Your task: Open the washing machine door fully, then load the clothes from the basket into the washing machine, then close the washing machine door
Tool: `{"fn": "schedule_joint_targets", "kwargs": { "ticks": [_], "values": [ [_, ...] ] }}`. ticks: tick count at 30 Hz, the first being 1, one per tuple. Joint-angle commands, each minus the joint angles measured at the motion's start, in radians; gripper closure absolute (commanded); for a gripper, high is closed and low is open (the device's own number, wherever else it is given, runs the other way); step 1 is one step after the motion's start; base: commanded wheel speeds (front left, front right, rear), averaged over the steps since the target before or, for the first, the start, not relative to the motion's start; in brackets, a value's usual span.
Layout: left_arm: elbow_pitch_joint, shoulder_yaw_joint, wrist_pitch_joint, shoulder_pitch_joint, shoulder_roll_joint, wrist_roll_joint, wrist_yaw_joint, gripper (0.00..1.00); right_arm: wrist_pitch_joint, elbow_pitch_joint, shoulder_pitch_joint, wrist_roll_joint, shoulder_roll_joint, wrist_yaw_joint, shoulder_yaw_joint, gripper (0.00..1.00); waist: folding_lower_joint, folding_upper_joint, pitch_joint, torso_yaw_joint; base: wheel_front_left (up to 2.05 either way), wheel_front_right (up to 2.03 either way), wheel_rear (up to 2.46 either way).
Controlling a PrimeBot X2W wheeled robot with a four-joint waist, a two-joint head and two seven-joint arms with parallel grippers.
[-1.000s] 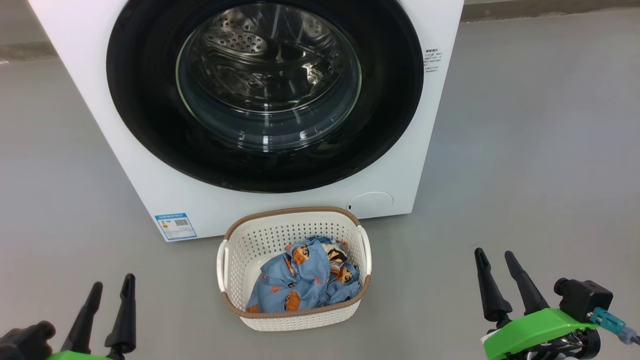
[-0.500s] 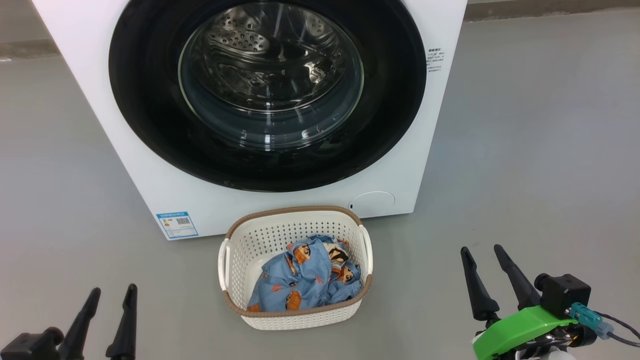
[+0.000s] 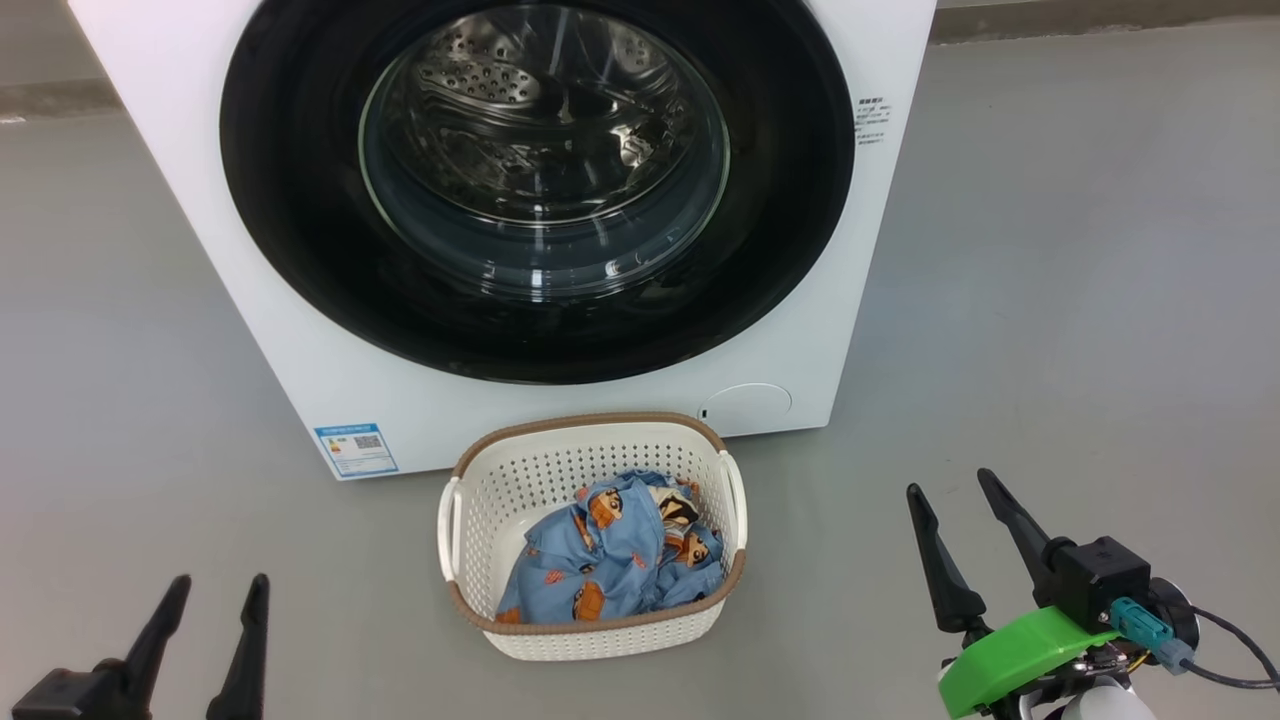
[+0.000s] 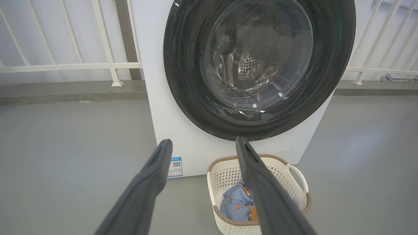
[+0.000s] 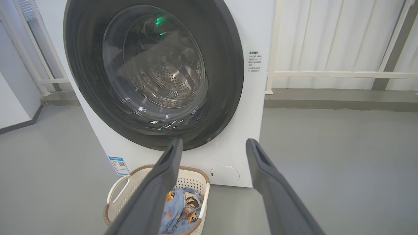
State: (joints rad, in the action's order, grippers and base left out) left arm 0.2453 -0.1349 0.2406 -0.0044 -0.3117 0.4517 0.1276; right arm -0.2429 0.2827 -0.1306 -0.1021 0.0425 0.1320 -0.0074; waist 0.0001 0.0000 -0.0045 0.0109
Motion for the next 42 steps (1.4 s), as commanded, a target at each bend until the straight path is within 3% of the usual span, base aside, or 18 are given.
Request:
{"fn": "schedule_joint_targets", "kwargs": {
  "ticks": [1,15,28,42],
  "values": [
    [-0.013,0.045,0.020,-0.028,-0.028,-0.030,0.003,0.00,-0.018,-0.025,-0.044,0.035,0.008,-0.001,0.033,0.00,0.0000,0.0000,-0.001,0.001,0.00,0.00,0.00],
    [0.028,0.098,0.021,-0.025,0.009,-0.048,0.003,0.00,-0.018,0.003,-0.040,0.036,0.008,-0.001,-0.038,0.00,0.0000,0.0000,-0.004,0.003,0.00,0.00,0.00],
    [0.038,0.103,0.021,-0.031,0.026,-0.023,0.003,0.00,-0.018,0.005,-0.037,0.032,0.008,-0.001,-0.040,0.00,0.0000,0.0000,-0.006,0.007,0.00,0.00,0.00],
    [0.048,0.102,0.021,-0.041,0.010,-0.010,0.003,0.00,-0.018,0.004,-0.035,0.037,0.008,-0.001,-0.049,0.00,0.0000,0.0000,-0.003,0.011,0.00,0.00,0.00]
  ]
}}
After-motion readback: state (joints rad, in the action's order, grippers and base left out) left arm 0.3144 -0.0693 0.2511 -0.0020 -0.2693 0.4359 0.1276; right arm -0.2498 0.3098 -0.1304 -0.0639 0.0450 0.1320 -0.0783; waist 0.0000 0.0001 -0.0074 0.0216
